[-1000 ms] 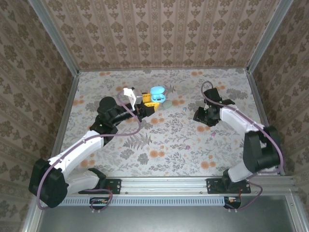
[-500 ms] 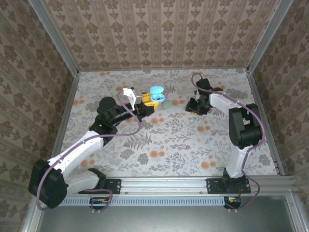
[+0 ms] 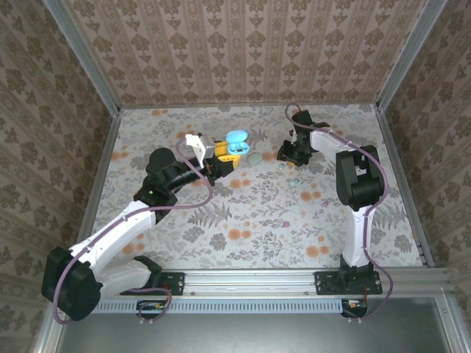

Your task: Insert wireless bluetooth earbuds into charging case

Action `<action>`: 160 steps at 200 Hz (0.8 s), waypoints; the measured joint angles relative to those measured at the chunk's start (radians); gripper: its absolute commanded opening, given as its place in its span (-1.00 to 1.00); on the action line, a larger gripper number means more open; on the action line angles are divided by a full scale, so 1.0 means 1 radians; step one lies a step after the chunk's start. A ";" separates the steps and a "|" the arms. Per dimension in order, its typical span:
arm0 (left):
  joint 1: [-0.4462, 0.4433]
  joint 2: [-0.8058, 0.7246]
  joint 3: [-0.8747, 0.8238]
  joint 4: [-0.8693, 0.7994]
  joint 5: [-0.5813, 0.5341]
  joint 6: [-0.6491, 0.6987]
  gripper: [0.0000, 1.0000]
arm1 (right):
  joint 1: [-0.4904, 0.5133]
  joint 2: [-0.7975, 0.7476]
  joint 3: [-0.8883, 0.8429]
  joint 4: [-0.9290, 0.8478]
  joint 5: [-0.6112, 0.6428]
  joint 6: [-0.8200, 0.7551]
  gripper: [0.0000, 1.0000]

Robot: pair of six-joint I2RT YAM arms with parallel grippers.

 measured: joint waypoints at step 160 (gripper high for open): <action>0.000 -0.004 0.000 -0.010 -0.005 0.010 -0.38 | 0.074 0.063 0.098 -0.096 0.071 -0.024 -0.25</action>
